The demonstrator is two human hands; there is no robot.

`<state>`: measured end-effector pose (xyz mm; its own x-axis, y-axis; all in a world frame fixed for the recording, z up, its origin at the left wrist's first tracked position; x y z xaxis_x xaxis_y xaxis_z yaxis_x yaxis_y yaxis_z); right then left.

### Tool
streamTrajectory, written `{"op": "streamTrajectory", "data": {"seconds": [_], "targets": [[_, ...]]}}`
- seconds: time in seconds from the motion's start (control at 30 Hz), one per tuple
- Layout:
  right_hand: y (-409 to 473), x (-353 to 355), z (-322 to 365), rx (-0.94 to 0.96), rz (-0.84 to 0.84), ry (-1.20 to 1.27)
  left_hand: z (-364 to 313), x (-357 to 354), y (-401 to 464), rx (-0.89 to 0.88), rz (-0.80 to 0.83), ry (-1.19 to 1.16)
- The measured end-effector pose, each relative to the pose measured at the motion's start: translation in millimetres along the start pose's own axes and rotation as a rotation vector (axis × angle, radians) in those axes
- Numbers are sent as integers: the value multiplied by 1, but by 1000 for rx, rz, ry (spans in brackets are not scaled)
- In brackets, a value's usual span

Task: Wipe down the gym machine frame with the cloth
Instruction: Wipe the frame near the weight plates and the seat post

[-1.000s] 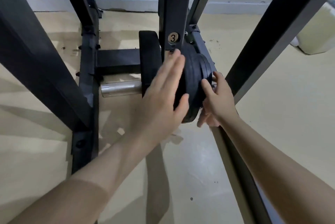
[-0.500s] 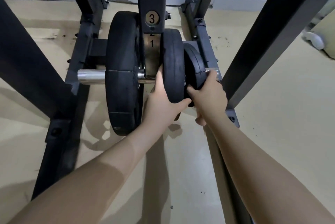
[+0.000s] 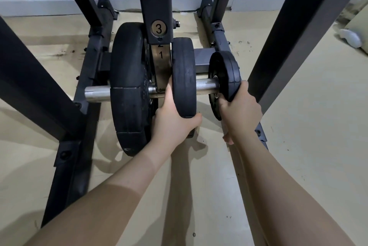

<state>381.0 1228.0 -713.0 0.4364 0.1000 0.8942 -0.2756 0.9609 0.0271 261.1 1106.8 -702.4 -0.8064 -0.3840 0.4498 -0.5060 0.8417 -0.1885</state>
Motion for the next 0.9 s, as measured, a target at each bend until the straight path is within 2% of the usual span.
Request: {"op": "streamTrajectory", "data": {"seconds": [0.23, 0.4, 0.53, 0.67, 0.9], "targets": [[0, 4, -2, 3, 15, -23, -10, -10, 6, 7, -41, 3], [4, 19, -8, 209, 161, -34, -24, -27, 7, 26, -25, 31], [2, 30, -15, 274, 318, 192, -39, -42, 11, 9, 17, 53], [5, 38, -21, 237, 375, 362, -51, -56, 10, -9, 61, 68], [7, 34, -31, 116, 558, 606, -50, -64, 10, -51, 20, 134]]}}
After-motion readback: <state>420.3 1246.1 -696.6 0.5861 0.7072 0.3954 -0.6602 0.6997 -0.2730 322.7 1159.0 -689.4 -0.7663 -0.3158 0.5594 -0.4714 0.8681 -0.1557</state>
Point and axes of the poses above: each hand's wrist, its own y-axis towards the middle knuckle, its own x-axis out of the back of the hand, z = x × y, the point moved 2 cm from there along y, towards the middle knuckle, and after that the axes turned 12 degrees about z, right-handed, at the moved point
